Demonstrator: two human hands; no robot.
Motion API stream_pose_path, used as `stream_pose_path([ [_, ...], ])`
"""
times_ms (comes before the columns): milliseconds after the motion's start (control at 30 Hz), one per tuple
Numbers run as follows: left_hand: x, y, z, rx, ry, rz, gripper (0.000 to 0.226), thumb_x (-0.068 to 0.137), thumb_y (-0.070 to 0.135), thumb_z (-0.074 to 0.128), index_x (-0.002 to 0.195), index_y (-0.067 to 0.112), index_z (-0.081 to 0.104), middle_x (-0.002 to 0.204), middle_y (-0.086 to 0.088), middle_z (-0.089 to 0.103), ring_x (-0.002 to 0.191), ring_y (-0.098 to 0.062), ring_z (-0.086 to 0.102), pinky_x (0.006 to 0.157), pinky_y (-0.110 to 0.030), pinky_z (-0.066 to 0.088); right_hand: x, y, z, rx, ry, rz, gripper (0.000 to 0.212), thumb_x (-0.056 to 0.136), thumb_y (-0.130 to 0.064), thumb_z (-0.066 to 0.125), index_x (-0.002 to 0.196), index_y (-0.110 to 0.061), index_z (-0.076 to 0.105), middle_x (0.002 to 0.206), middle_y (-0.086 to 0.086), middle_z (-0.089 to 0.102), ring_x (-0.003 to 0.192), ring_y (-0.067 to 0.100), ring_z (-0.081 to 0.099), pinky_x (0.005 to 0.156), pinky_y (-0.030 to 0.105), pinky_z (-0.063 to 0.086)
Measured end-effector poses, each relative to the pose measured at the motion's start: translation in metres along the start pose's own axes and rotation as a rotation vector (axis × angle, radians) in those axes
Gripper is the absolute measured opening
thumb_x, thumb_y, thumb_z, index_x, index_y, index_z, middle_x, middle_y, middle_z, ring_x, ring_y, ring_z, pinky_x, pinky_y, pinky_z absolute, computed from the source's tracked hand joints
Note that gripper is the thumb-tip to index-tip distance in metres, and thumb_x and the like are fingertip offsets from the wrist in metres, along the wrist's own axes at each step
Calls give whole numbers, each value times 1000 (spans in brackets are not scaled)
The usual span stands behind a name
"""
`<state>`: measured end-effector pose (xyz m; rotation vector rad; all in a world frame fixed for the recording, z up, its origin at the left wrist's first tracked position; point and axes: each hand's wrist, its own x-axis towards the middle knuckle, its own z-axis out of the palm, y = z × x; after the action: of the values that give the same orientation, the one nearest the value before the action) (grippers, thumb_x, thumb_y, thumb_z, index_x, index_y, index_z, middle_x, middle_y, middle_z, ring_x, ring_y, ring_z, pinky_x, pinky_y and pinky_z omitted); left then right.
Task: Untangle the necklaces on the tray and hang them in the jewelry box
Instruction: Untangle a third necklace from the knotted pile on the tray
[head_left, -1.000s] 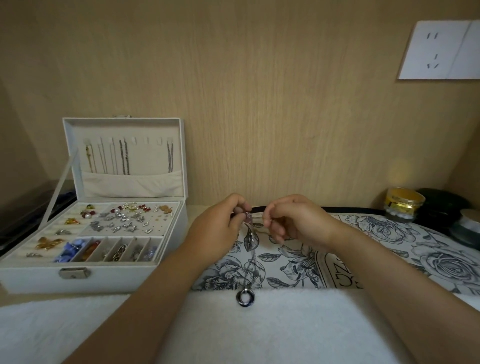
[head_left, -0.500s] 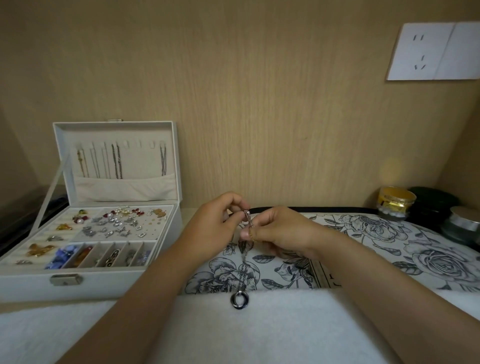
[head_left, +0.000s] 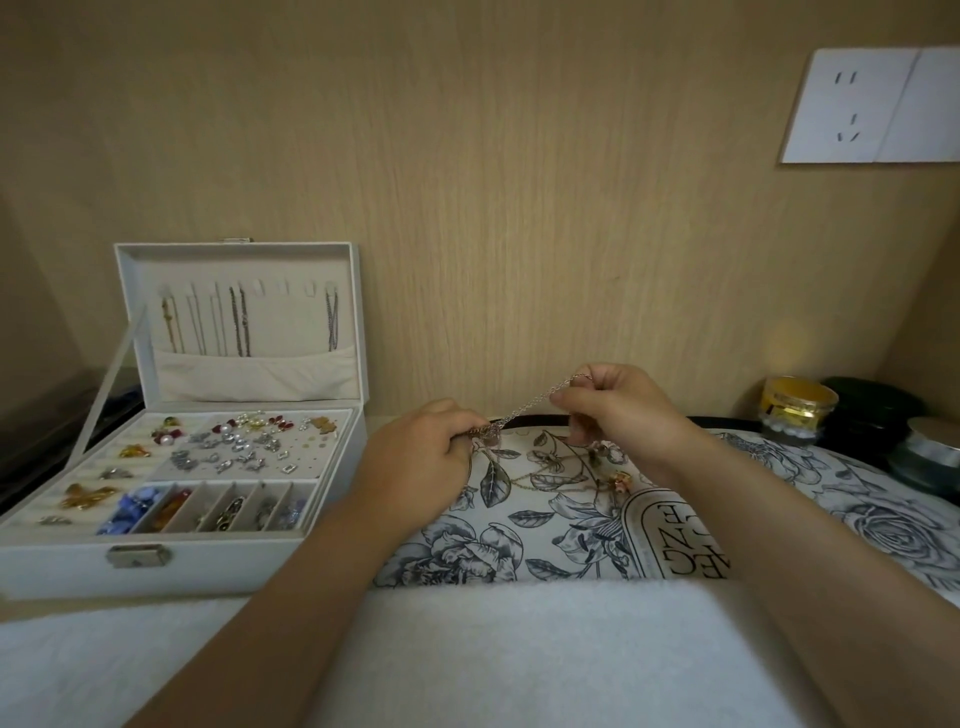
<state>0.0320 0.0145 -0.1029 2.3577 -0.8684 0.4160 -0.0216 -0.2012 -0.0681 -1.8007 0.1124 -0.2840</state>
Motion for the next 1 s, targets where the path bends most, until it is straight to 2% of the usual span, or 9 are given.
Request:
stream_pose_path([
  [100,-1,2,-2,16,20,-46,37,95,11,44,112,28,73,99,16,64,91,-8,58,74,-27,45,2,6,-1,-268,83,-100,29,91,-16,69,72,-19,48,63,-5,46,51,7,40,55,23,37],
  [167,-2,4,-5,16,21,-80,36,95,13,43,105,28,74,101,18,65,93,-7,58,78,-28,47,5,11,-2,-390,136,-134,22,90,-19,70,76,-19,53,67,-5,51,55,7,44,57,24,40],
  [267,-3,7,-6,-62,4,-125,26,94,24,50,93,35,73,92,22,68,87,-1,59,76,-25,47,6,12,-7,-348,166,-75,14,87,-22,69,77,-21,60,65,-6,55,54,8,47,59,27,41],
  [400,-4,9,1,-102,-21,-142,19,96,47,53,103,40,69,89,22,69,85,3,61,73,-21,46,4,9,-15,-402,130,-54,15,88,-27,63,75,-21,68,66,-3,62,60,12,54,64,31,47],
  [567,-4,7,10,-184,-117,-146,24,100,39,47,102,41,71,98,22,71,92,1,62,85,-27,49,6,13,-12,-583,173,-119,18,97,-37,55,87,-33,70,80,-13,62,73,10,57,70,30,45],
  [633,-4,8,13,-247,-127,-146,26,100,33,48,94,37,73,96,21,71,91,2,61,88,-30,50,12,19,-6,-628,203,-166,18,99,-37,55,94,-33,72,97,-6,59,88,14,57,81,31,43],
  [800,-5,4,21,-307,-81,-82,24,99,27,52,91,35,73,97,17,68,95,3,60,91,-31,49,14,31,7,-888,194,-198,21,94,-29,63,112,-33,72,113,-1,56,113,20,50,103,42,39],
  [900,-5,3,23,-274,-49,-39,22,98,27,53,89,36,72,92,20,70,93,3,61,91,-34,49,7,26,14,-691,-18,-250,39,90,-7,60,121,-28,70,121,-8,59,120,10,51,108,30,39],
  [1000,-5,3,22,-261,-31,-30,24,99,27,52,88,38,69,81,28,65,87,5,60,87,-34,47,-1,17,21,-321,-248,-109,38,91,1,56,120,-20,71,112,-6,73,108,7,67,100,26,49],
])
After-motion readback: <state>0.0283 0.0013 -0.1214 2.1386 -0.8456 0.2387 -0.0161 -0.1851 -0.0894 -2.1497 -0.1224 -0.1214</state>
